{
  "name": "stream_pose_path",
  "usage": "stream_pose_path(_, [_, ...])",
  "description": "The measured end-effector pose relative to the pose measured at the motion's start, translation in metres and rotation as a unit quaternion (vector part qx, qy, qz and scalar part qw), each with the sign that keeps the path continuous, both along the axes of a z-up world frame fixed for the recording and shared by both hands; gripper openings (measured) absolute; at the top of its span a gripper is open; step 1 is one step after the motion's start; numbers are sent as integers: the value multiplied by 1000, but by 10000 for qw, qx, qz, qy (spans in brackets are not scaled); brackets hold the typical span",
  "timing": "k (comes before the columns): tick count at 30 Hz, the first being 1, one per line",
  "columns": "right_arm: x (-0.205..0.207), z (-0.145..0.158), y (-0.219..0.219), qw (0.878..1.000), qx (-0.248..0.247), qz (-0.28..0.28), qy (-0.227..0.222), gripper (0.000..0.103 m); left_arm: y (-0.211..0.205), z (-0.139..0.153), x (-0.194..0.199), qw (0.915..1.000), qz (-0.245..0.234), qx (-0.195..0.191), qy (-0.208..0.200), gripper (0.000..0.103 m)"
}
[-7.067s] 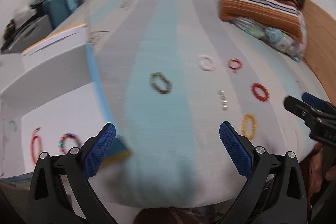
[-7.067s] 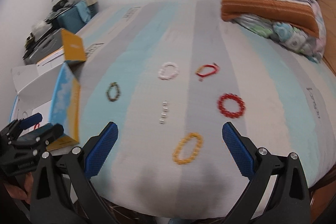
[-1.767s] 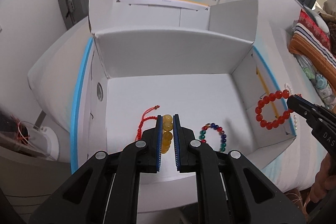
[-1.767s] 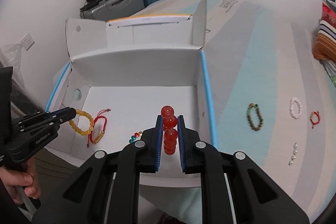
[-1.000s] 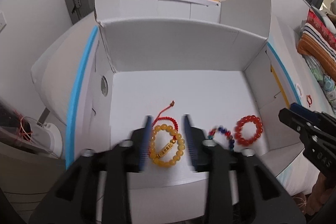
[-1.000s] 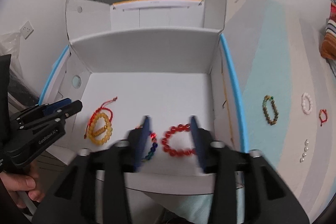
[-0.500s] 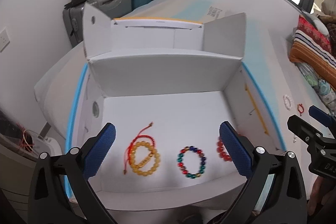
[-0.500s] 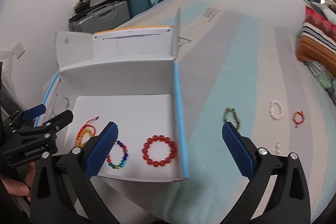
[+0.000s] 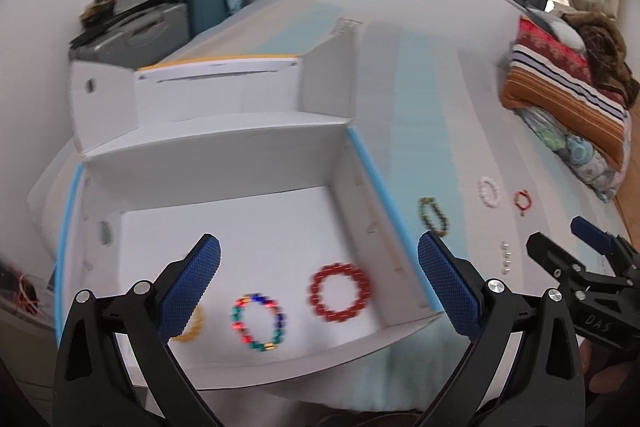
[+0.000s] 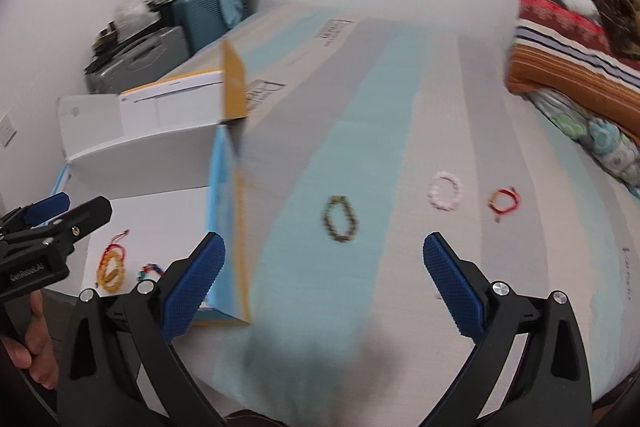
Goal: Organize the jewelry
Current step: 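Move both tools back over the wooden and pearl bracelets, then grasp the wooden bead bracelet with the left tool while the right tool grasps the pearl string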
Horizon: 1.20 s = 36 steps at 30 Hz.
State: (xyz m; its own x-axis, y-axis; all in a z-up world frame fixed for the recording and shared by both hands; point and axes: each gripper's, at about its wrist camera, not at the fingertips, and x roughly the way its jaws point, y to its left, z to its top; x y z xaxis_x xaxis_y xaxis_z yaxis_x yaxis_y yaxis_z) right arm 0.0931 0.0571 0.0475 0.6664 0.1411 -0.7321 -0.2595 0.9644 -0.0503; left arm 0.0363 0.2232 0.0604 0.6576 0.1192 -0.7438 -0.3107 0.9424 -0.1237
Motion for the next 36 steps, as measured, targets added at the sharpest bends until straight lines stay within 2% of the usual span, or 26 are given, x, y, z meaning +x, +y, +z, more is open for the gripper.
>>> stream_pose_path(9, [14,-11,-67,9987,-52,-492,98,95,-70,-2,50,9986,-524,-96,28,97])
stream_pose_path(17, [34,-44,-111,9961,-144,-795,349,95,-131,-22,108,9949,-988,-113,187,97])
stream_pose_path(23, [56,-79,-136,9931,-108,-970,643,95,-161,-57,154,9922,-1171,-147,409,97])
stream_pose_path(26, [68,-100,-145,9919,-102,-982,803,95,-164,-77,167,9920,-1167,-69,485,97])
stream_pose_path(29, [82,-124,-153,9901,-100,-981,996,95,-161,-104,179,9921,-1097,-169,592,97])
stream_pose_path(31, [88,-137,-155,9891,-80,-960,1113,89,-160,-124,187,9916,-1061,-130,724,96])
stream_pose_path(36, [95,-156,-155,9879,-61,-895,1268,74,-149,-153,197,9929,-888,-160,781,95])
